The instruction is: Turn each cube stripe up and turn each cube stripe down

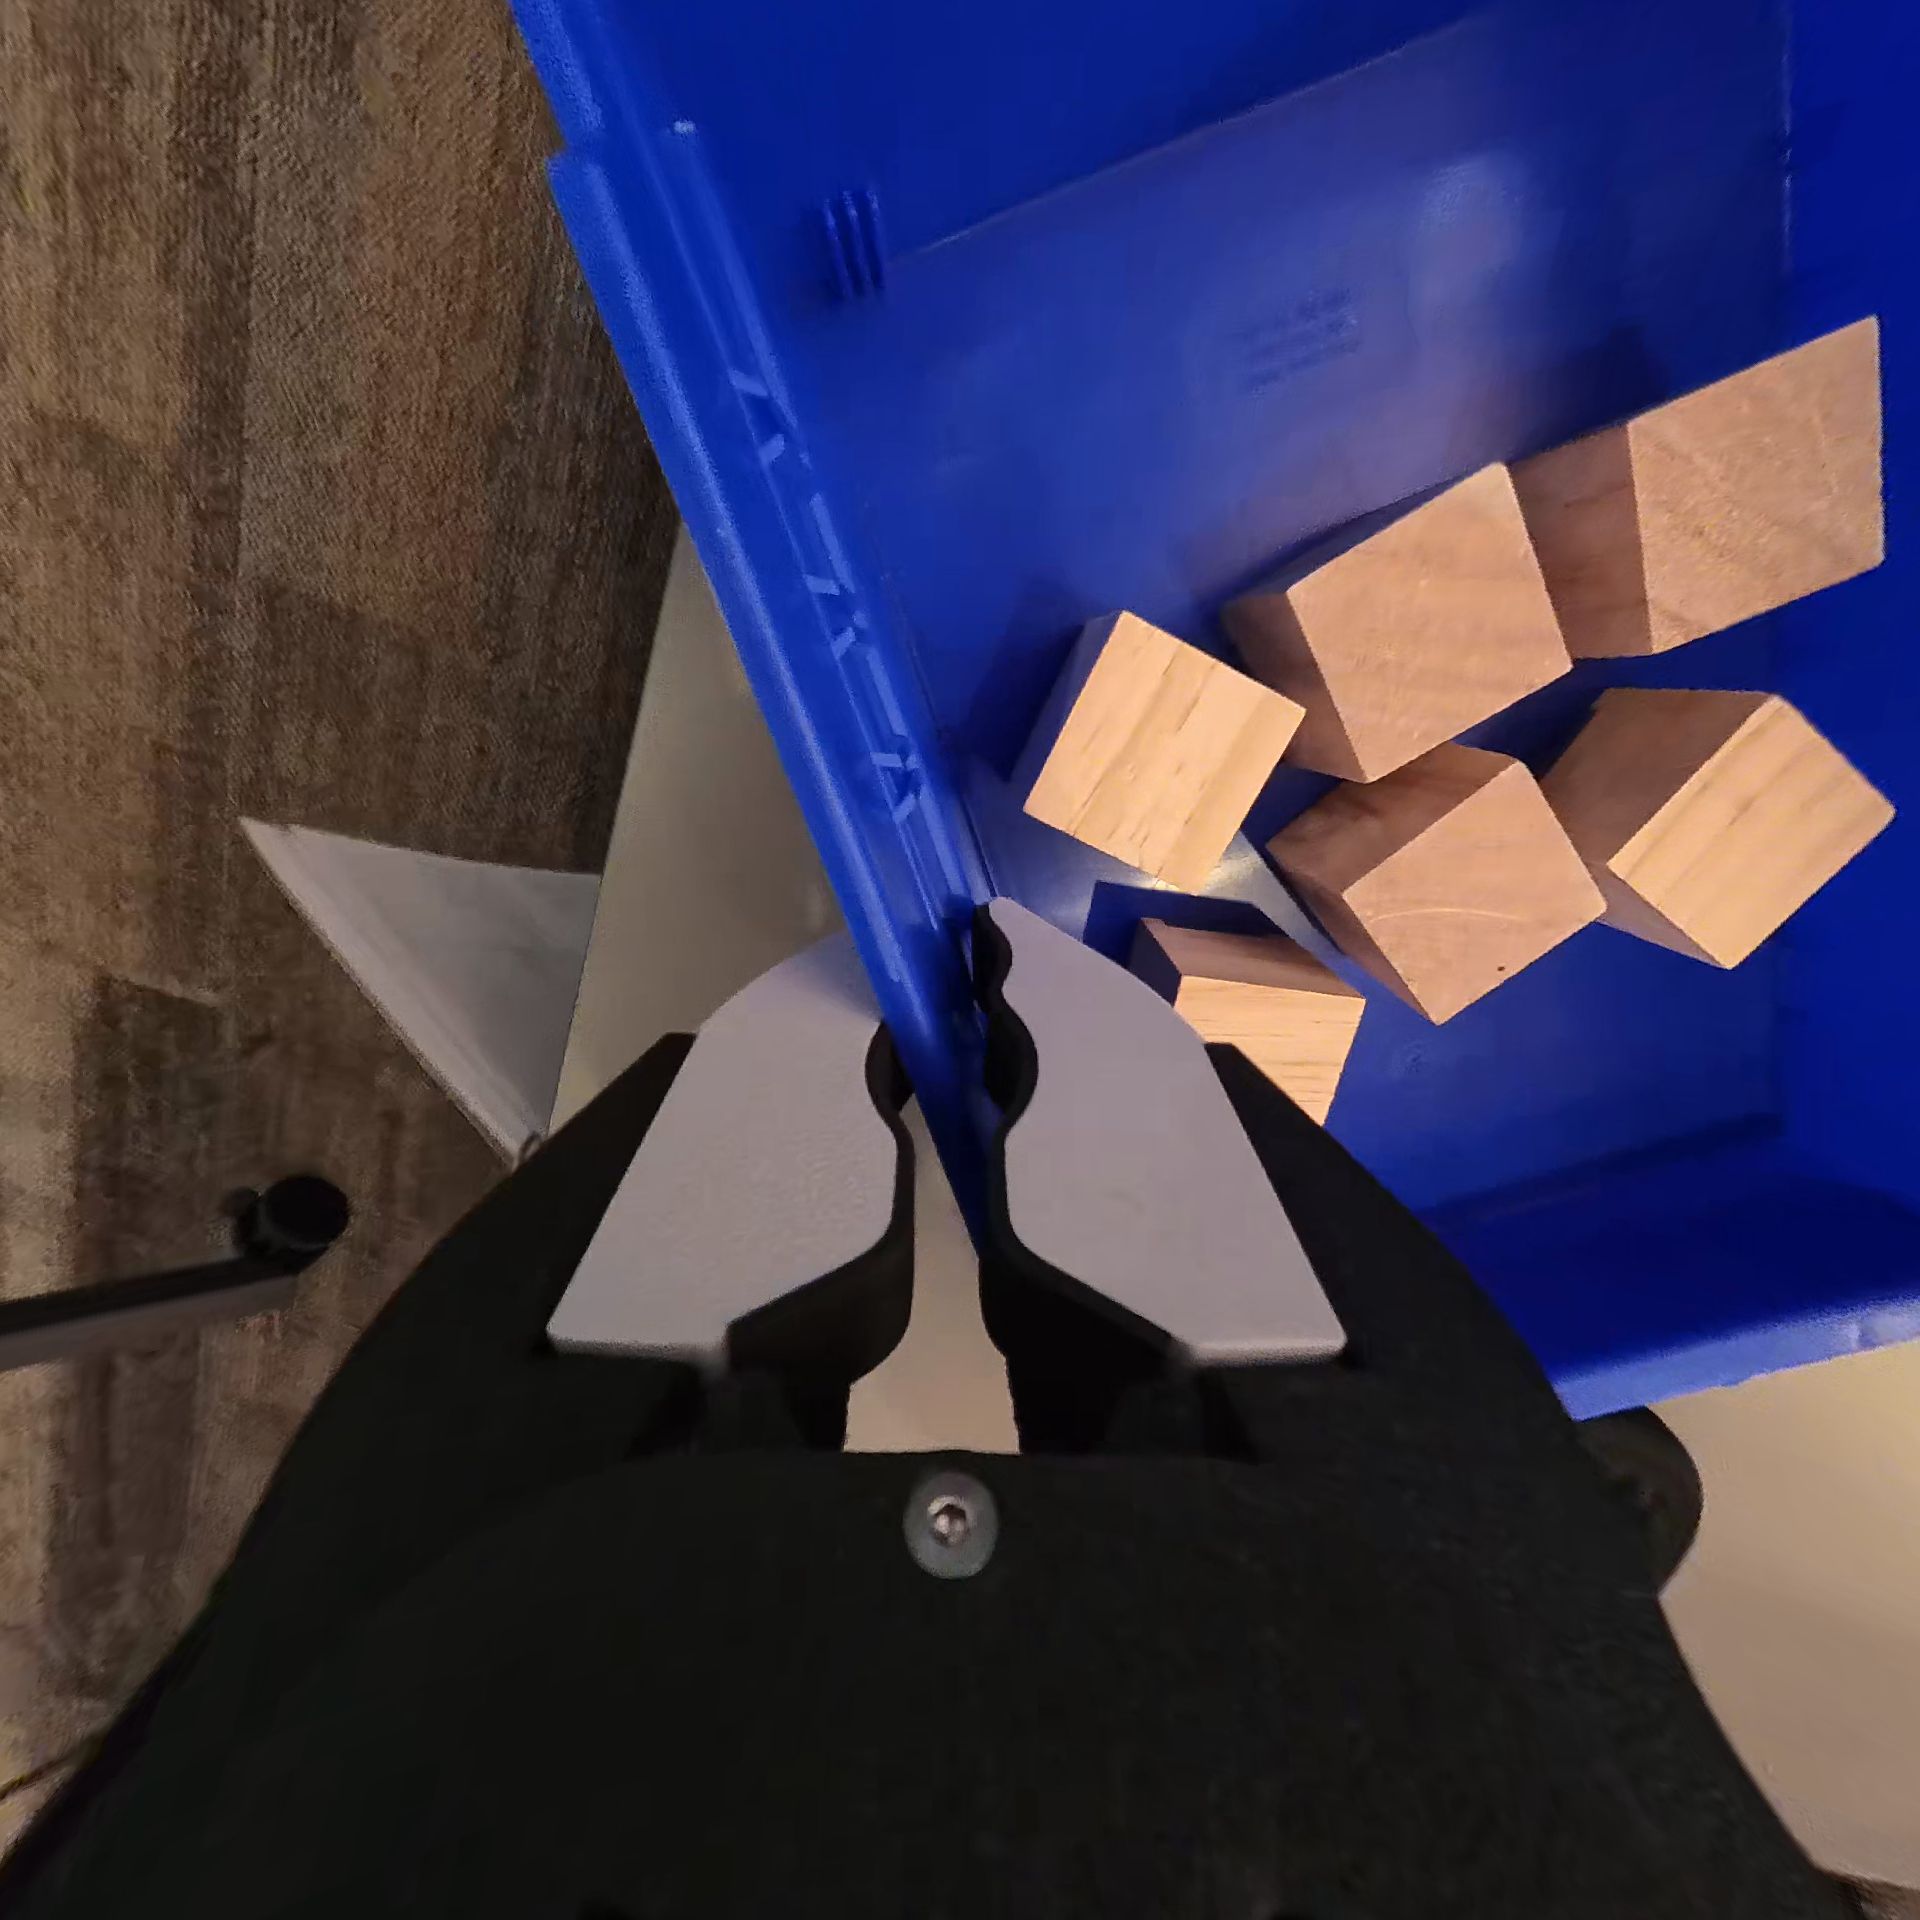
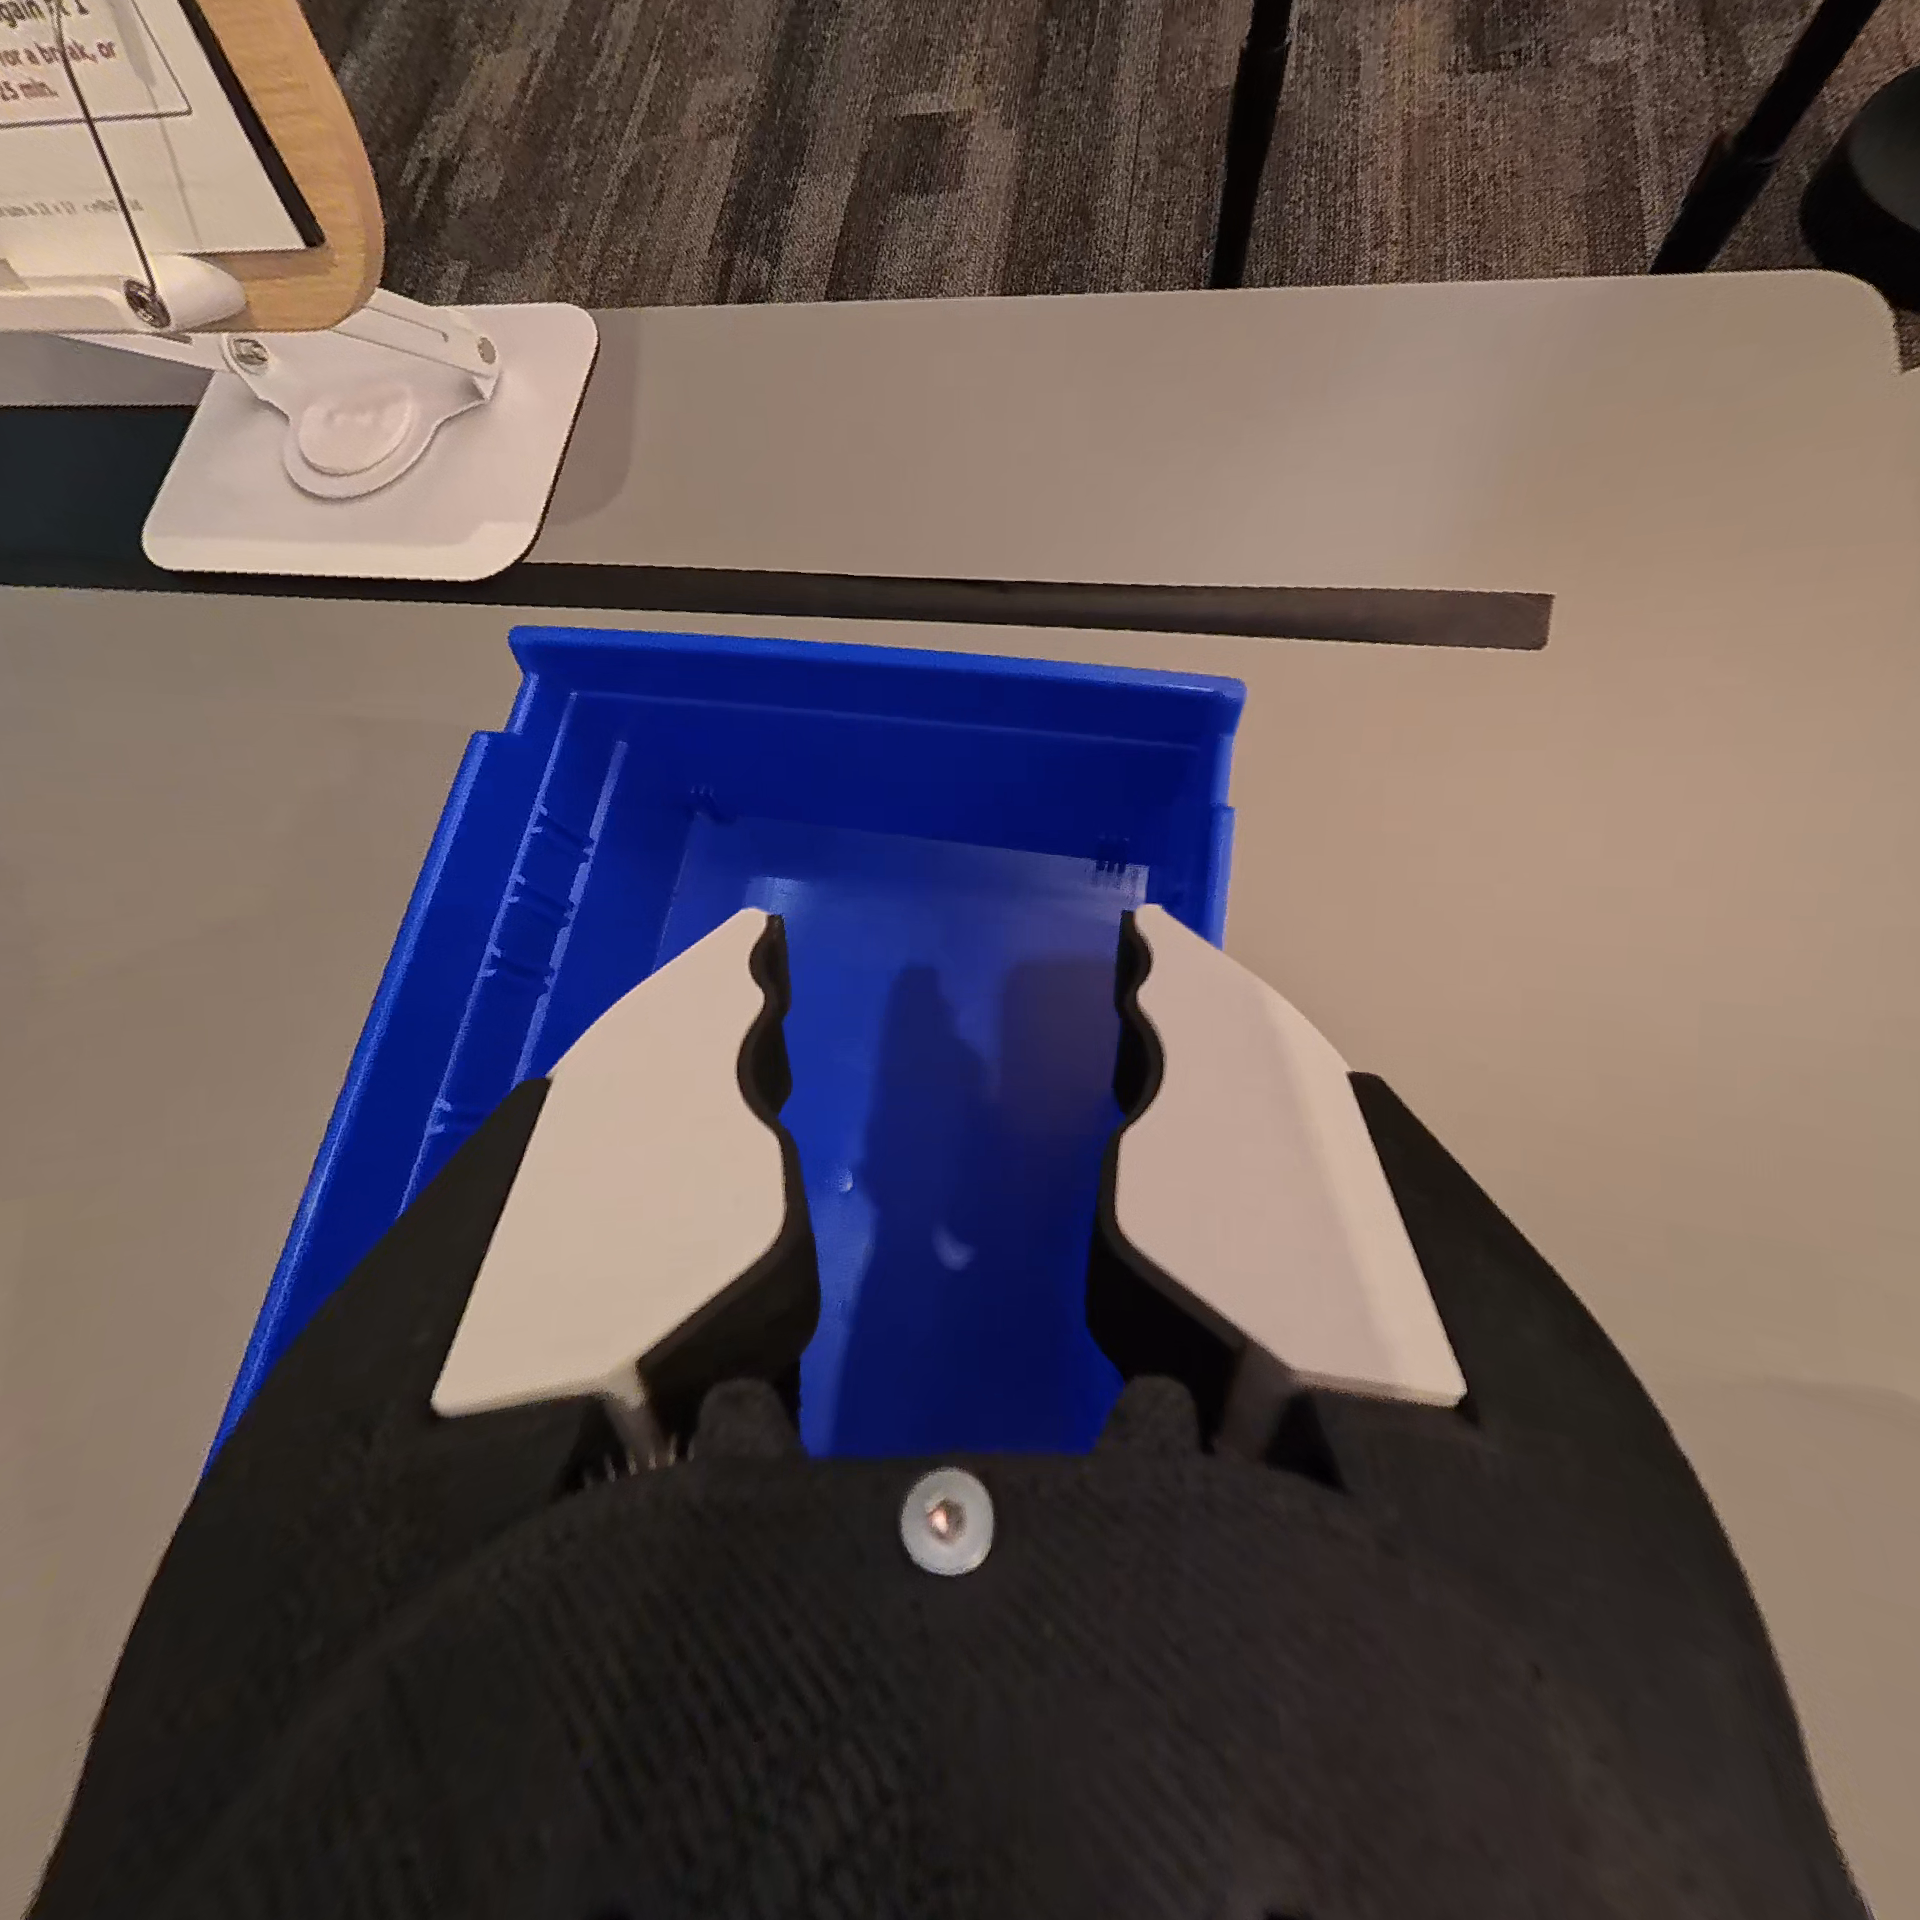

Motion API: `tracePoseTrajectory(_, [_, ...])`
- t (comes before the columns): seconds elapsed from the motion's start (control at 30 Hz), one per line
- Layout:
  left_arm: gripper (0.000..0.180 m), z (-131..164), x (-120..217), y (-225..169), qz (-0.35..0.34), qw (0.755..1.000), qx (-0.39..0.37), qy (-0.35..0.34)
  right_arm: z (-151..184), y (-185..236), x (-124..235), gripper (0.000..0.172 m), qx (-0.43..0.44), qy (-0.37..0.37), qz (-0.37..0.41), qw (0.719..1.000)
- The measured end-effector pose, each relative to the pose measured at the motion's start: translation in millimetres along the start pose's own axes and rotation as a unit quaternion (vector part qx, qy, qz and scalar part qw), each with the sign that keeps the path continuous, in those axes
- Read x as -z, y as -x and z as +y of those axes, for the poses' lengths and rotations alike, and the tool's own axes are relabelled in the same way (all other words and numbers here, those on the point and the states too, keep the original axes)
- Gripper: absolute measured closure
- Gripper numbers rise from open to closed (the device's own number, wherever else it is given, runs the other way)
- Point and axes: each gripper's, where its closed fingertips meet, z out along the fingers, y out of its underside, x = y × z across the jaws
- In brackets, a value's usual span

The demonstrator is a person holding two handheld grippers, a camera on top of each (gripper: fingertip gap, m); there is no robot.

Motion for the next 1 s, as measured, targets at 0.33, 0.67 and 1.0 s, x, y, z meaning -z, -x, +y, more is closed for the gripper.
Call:
tracePoseTrajectory(0.33, [0.166, -43.6, -12.4, -87.2, -0.007, 0.979, -0.201, -0.041, 19.8, 15.2, -25.3, 0.11, 0.046, 0.064, -0.005, 0.997])
tracePoseTrajectory(0.67, [0.16, -53.4, -16.6, -148.0, 0.001, 0.939, -0.334, -0.075, 22.4, 29.1, -44.9, 0.112, 0.074, 0.078, -0.009, 0.994])
tracePoseTrajectory(1.0, [0.148, -80.9, 51.8, -165.4, 0.007, 0.916, -0.325, -0.235, 19.5, 31.3, -47.1, 0.112, 0.085, 0.074, -0.006, 0.994])
